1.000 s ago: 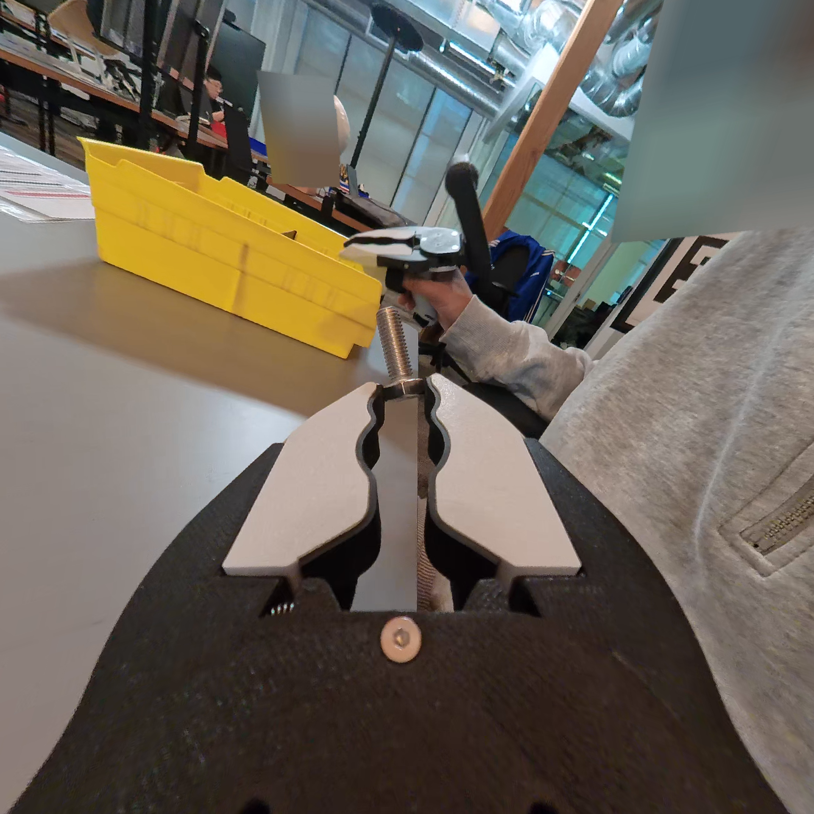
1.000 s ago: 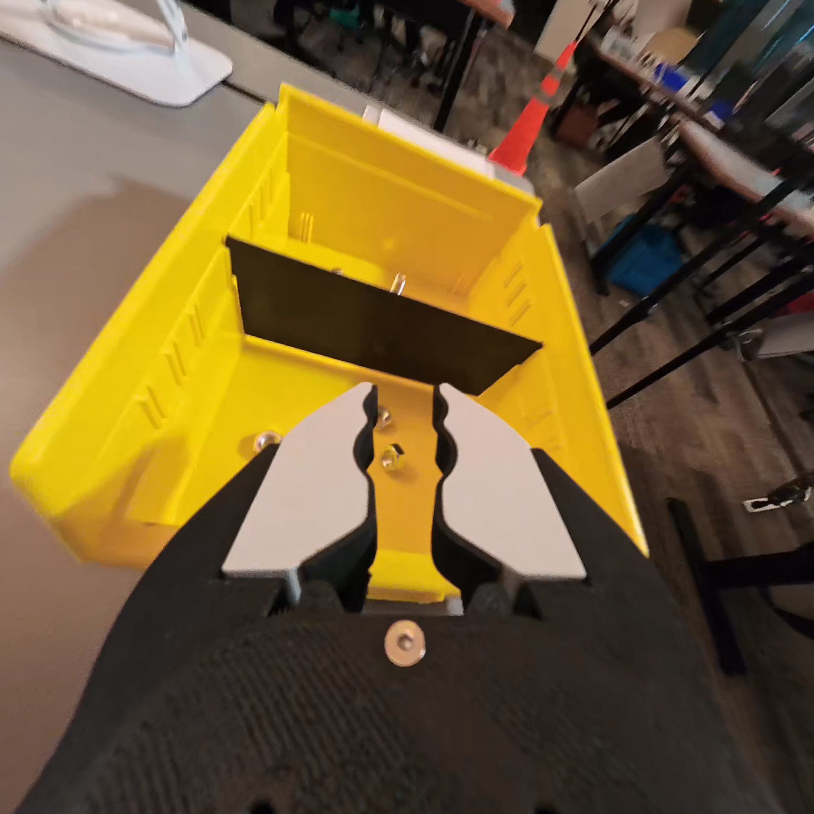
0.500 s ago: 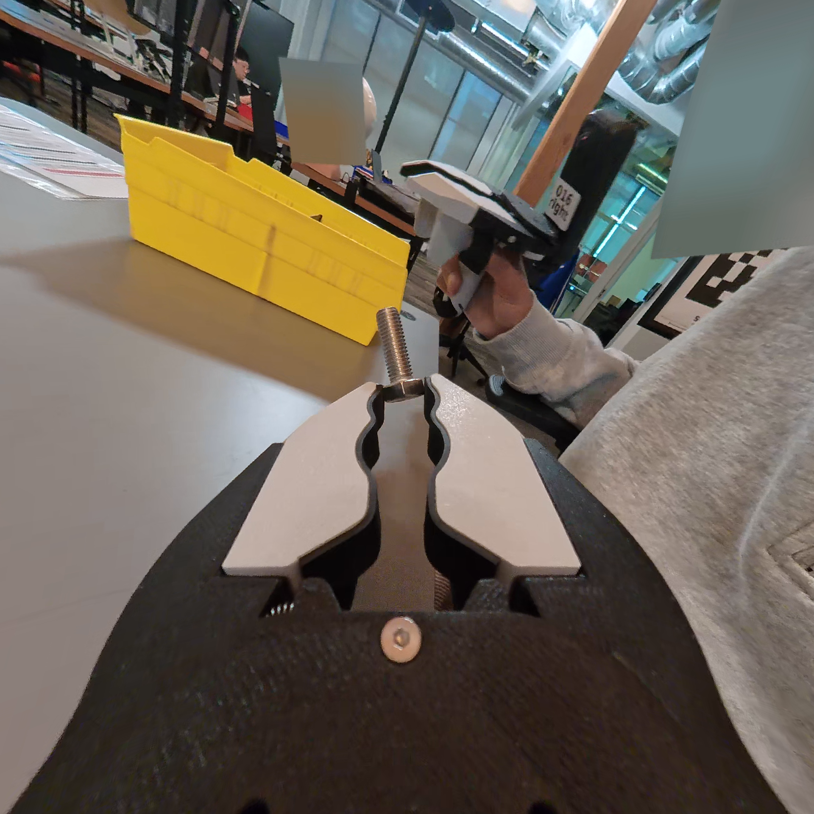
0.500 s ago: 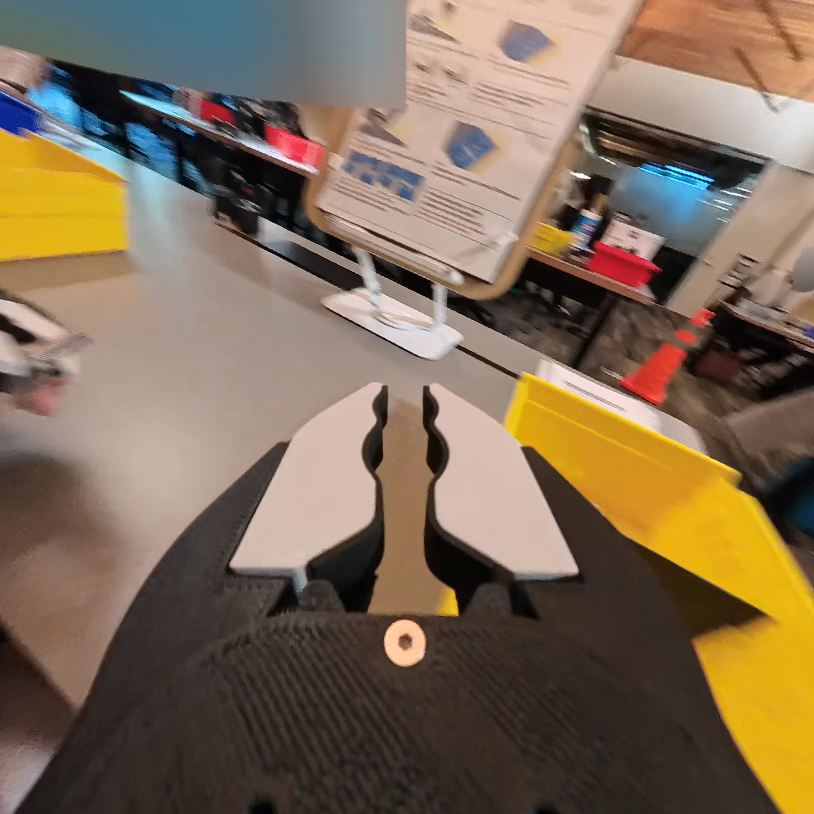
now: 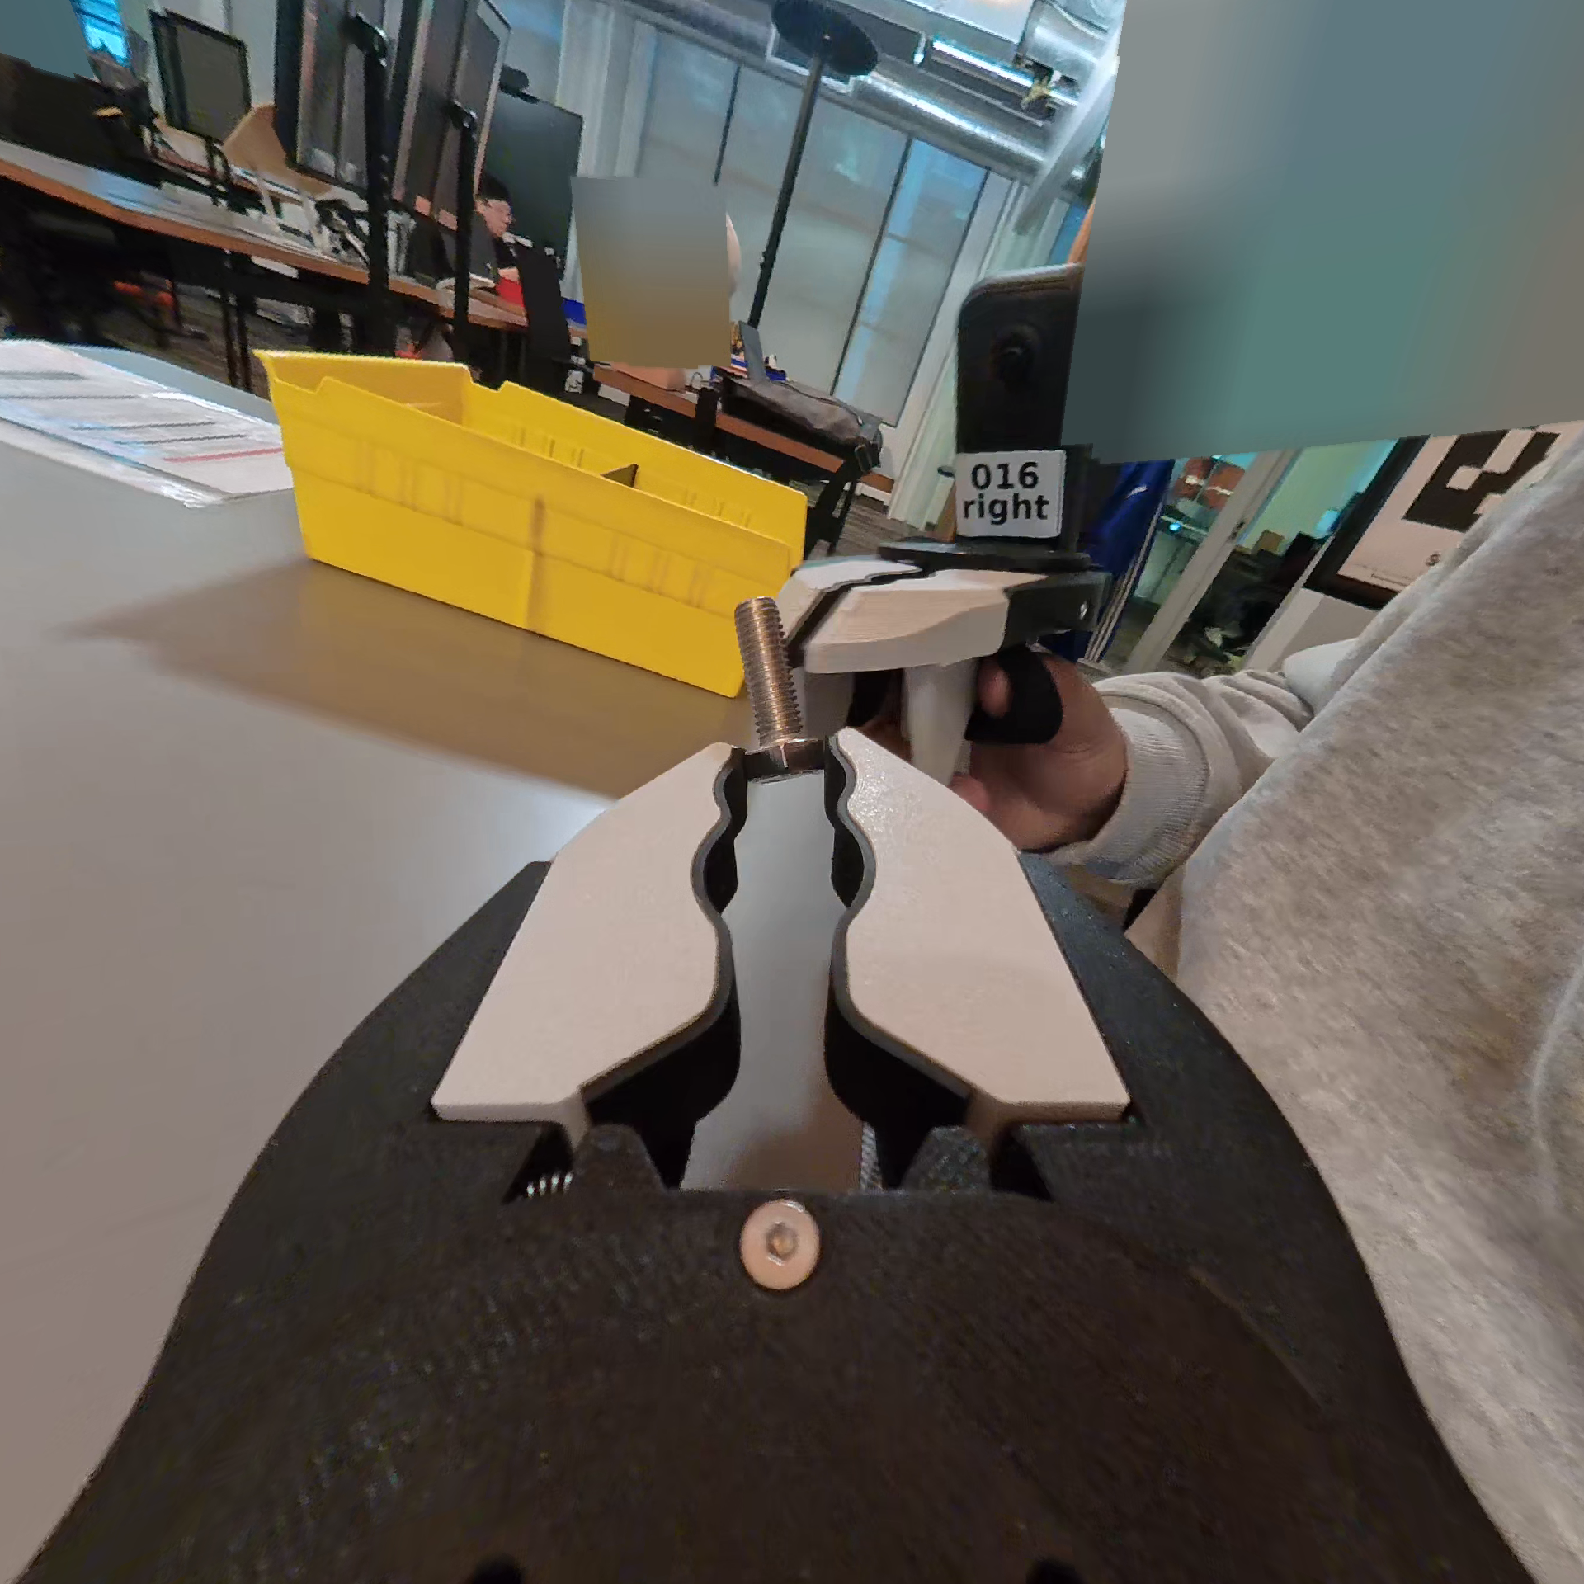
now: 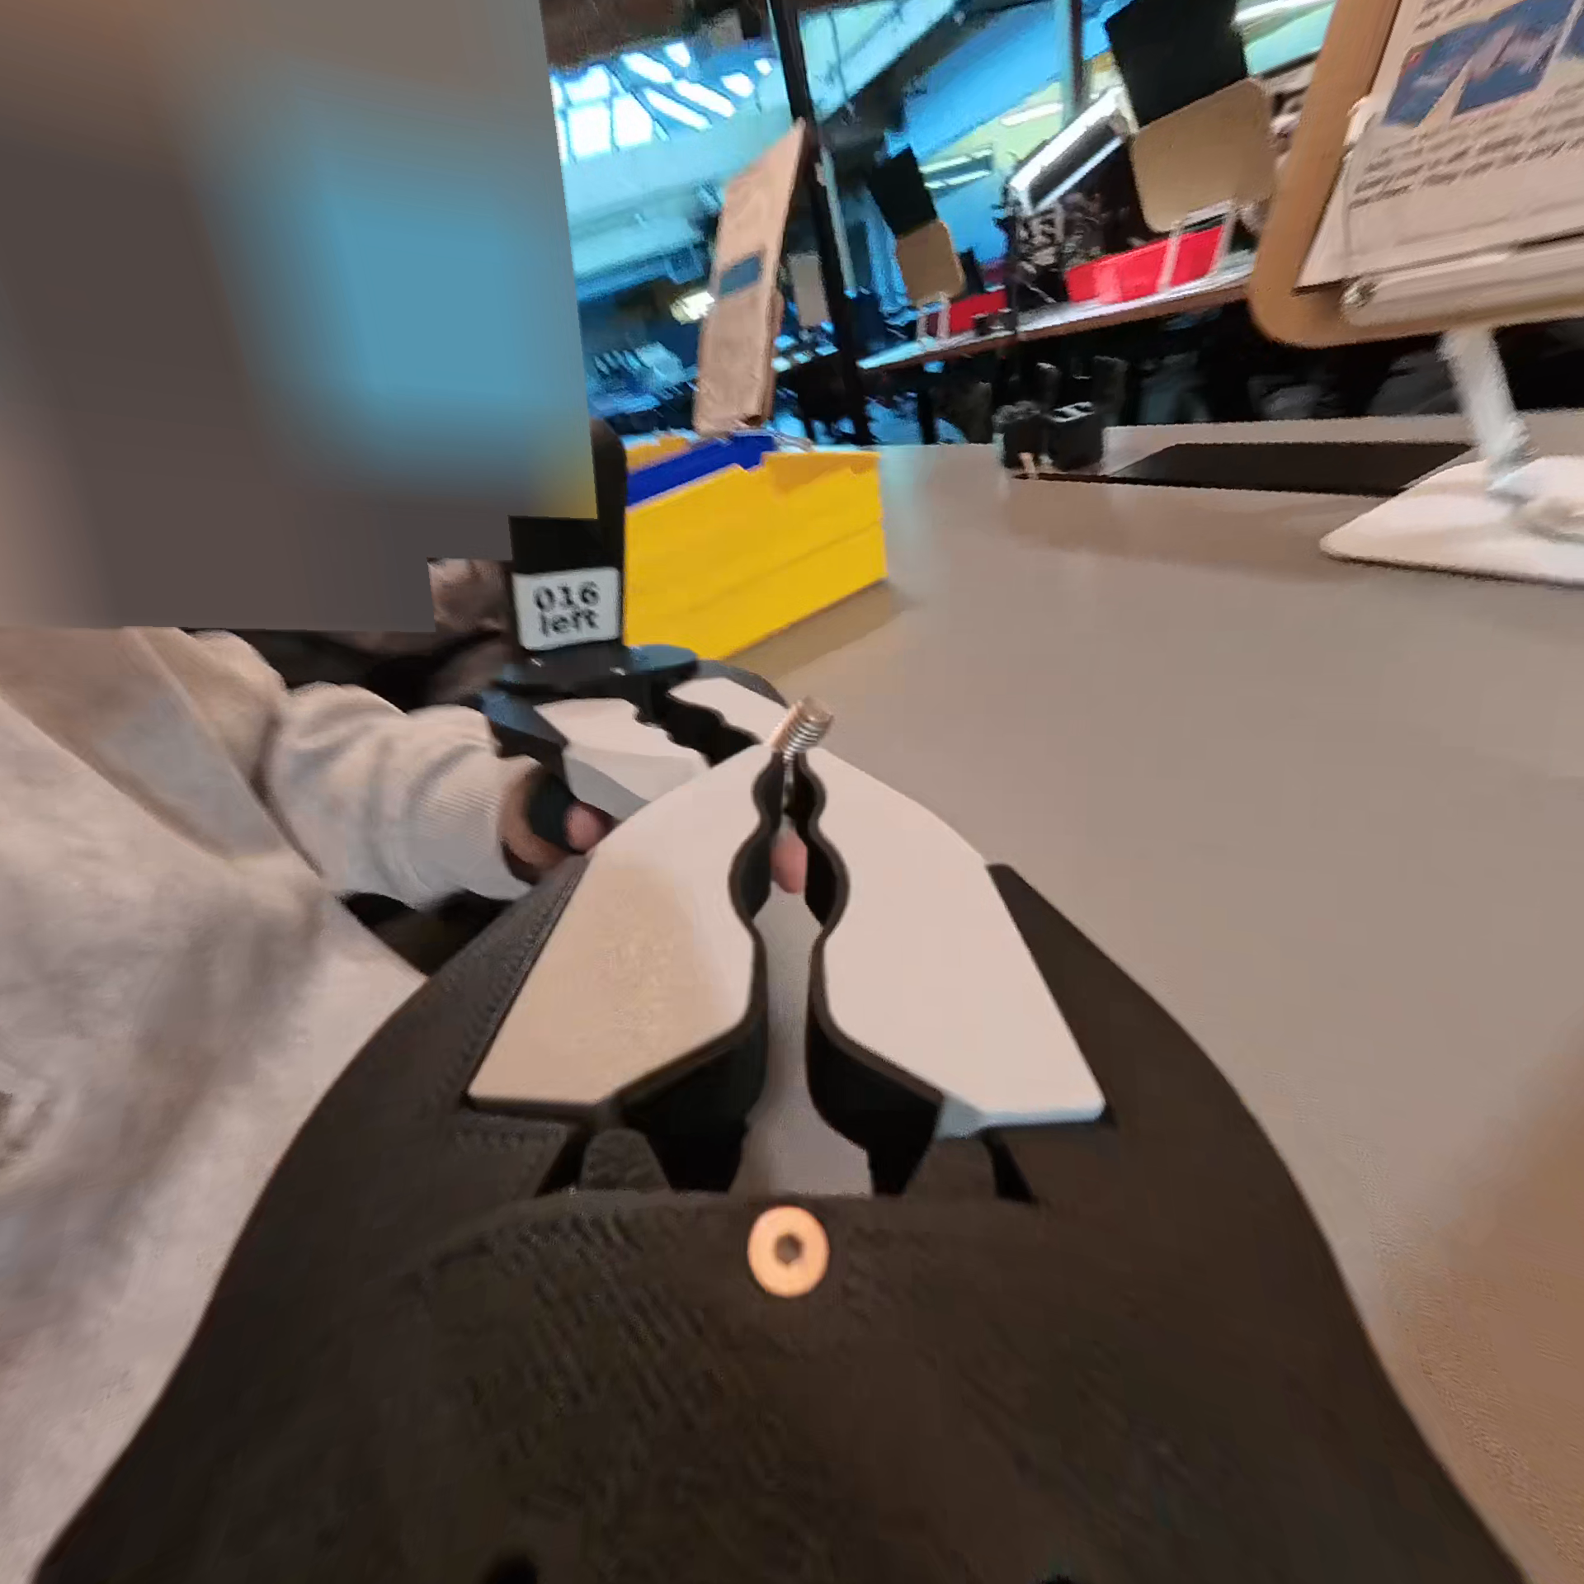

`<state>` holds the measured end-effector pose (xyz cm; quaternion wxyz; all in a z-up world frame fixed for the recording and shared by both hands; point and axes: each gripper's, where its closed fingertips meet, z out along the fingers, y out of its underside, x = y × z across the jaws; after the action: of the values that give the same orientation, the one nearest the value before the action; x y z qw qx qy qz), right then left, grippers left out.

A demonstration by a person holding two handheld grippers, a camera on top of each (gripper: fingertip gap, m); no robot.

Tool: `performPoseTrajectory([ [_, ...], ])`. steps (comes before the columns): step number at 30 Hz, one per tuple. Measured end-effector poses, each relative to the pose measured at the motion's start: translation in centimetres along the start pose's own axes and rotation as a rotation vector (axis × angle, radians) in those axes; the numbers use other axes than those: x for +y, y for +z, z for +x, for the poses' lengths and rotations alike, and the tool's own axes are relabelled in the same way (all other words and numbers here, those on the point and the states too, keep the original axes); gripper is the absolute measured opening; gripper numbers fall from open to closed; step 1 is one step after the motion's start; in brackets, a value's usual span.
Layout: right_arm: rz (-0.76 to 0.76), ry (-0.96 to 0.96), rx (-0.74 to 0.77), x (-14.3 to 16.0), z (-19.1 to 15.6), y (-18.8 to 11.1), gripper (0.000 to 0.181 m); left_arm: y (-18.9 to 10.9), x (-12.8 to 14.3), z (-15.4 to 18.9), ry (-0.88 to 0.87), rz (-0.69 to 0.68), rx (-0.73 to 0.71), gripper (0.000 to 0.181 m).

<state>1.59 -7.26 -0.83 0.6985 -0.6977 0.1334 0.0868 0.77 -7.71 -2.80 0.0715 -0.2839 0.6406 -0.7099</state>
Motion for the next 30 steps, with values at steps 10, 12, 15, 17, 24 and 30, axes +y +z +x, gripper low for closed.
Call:
performPoseTrajectory([
  [10,0.034,0.239,-0.079,0.38,-0.02,0.18,0.007,0.1,0.02,0.17,0.088,-0.012,-0.043,0.018],
  [12,0.035,0.256,-0.101,0.35,-0.27,0.25,0.01,0.17,0.1,0.09,0.07,-0.017,-0.045,0.018],
  [15,0.031,0.26,-0.094,0.51,-0.16,0.36,0.012,0.2,0.25,0.01,0.074,-0.021,-0.051,0.018],
  [17,0.028,0.258,-0.092,0.51,-0.06,0.35,0.009,0.23,0.15,0.13,0.069,-0.017,-0.046,0.018],
  [24,0.031,0.271,-0.101,0.59,-0.06,0.44,0.009,0.33,0.33,0.16,0.059,-0.024,-0.043,0.018],
  [30,0.03,0.265,-0.13,0.73,-0.39,0.6,0.01,0.59,0.86,0.42,0.062,-0.048,-0.031,0.018],
])
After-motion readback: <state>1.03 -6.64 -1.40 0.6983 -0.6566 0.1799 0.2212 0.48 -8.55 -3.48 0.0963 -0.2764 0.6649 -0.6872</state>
